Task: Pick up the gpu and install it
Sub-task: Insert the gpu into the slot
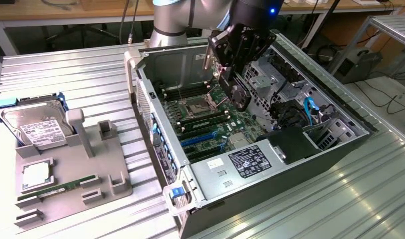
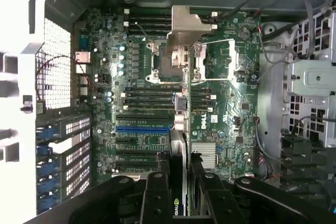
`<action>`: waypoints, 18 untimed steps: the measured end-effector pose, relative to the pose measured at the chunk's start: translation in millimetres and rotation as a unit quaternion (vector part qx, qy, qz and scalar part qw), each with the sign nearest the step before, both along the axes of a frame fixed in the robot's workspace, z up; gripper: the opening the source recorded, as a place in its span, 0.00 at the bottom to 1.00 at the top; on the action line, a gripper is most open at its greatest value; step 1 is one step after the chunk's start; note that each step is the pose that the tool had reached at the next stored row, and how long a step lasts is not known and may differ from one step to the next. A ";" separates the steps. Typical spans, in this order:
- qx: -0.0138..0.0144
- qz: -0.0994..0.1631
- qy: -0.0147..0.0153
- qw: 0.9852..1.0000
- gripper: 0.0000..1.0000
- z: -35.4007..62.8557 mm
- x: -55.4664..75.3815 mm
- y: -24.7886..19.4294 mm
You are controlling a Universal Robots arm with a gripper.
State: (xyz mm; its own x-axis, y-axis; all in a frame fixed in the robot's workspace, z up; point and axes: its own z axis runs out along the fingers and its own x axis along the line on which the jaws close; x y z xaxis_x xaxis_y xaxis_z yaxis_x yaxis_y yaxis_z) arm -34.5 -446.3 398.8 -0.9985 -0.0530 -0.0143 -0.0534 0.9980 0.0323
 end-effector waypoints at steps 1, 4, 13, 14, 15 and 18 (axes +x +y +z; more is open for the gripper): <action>0.000 0.009 0.000 1.000 0.26 -0.1 0.0 0.0; 0.000 0.055 0.000 0.998 0.26 -0.5 0.0 0.0; 0.000 0.153 0.000 0.988 0.26 -1.6 0.0 0.0; 0.000 0.162 0.000 0.987 0.26 -1.8 0.0 0.0; 0.000 0.172 0.000 0.985 0.26 -2.0 0.0 0.0; 0.000 0.200 0.000 0.980 0.26 -2.6 0.0 0.0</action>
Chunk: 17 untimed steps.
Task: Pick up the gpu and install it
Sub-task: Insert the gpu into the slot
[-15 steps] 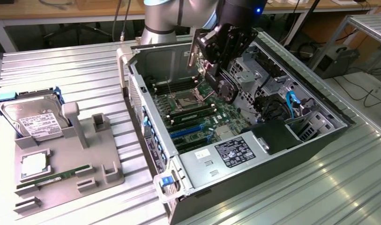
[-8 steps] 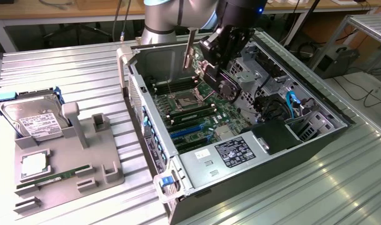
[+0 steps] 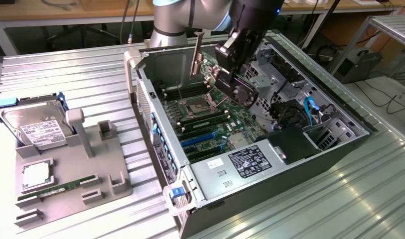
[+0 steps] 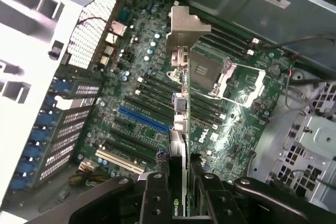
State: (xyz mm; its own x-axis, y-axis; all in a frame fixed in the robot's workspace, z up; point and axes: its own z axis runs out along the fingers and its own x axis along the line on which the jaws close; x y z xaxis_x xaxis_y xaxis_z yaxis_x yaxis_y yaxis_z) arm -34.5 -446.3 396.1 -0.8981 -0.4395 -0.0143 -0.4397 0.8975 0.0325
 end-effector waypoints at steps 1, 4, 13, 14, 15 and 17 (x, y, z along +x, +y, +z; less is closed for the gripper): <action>0.000 0.010 0.000 1.000 0.26 -0.3 0.0 0.0; 0.000 0.039 0.000 0.999 0.26 -1.0 0.0 0.0; 0.000 0.147 0.000 0.989 0.26 -4.2 0.0 0.0; 0.000 0.157 0.000 0.988 0.26 -4.5 0.0 0.0; 0.000 0.170 0.000 0.985 0.26 -5.0 0.0 0.0; 0.000 0.193 0.000 0.981 0.26 -5.7 0.0 0.0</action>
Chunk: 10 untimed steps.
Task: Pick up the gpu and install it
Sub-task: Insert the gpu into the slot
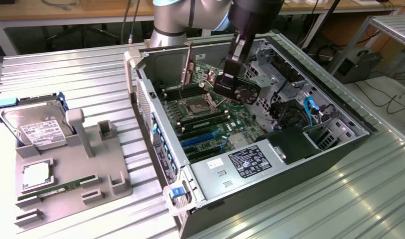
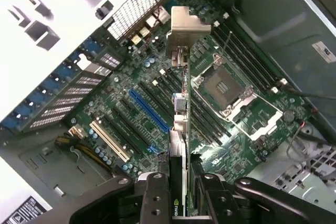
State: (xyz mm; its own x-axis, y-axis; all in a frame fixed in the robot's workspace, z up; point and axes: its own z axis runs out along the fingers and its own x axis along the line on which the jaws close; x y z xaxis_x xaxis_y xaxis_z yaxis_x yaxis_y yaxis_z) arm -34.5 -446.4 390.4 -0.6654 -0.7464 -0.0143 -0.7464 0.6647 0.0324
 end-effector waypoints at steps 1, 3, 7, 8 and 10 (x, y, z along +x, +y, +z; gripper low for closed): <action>0.000 0.009 0.000 1.000 0.26 -0.3 0.0 0.0; 0.000 0.027 0.000 1.000 0.26 -0.9 0.0 0.0; 0.000 0.074 0.000 0.997 0.26 -2.8 0.0 0.0; 0.000 0.085 0.000 0.996 0.26 -3.4 0.0 0.0; 0.000 0.103 0.000 0.995 0.26 -4.2 0.0 0.0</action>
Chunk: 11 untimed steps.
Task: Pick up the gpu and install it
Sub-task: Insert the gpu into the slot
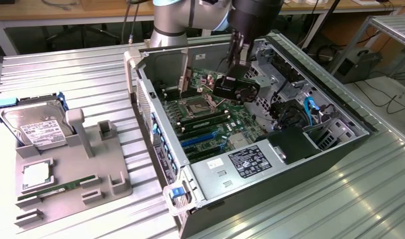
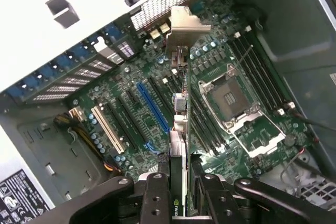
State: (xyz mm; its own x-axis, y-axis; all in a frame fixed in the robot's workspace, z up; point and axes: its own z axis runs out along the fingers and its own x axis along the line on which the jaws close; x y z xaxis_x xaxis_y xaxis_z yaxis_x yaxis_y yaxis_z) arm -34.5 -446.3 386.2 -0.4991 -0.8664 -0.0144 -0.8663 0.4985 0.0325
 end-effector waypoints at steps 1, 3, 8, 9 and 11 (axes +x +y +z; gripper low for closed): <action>0.000 0.009 0.000 1.000 0.26 -0.4 0.0 0.0; 0.000 0.031 0.000 1.000 0.26 -1.5 0.0 0.0; 0.000 0.100 0.000 0.995 0.26 -5.2 0.0 0.0; 0.000 0.115 0.000 0.993 0.26 -6.0 0.0 0.0; 0.000 0.140 0.000 0.990 0.26 -7.5 0.0 0.0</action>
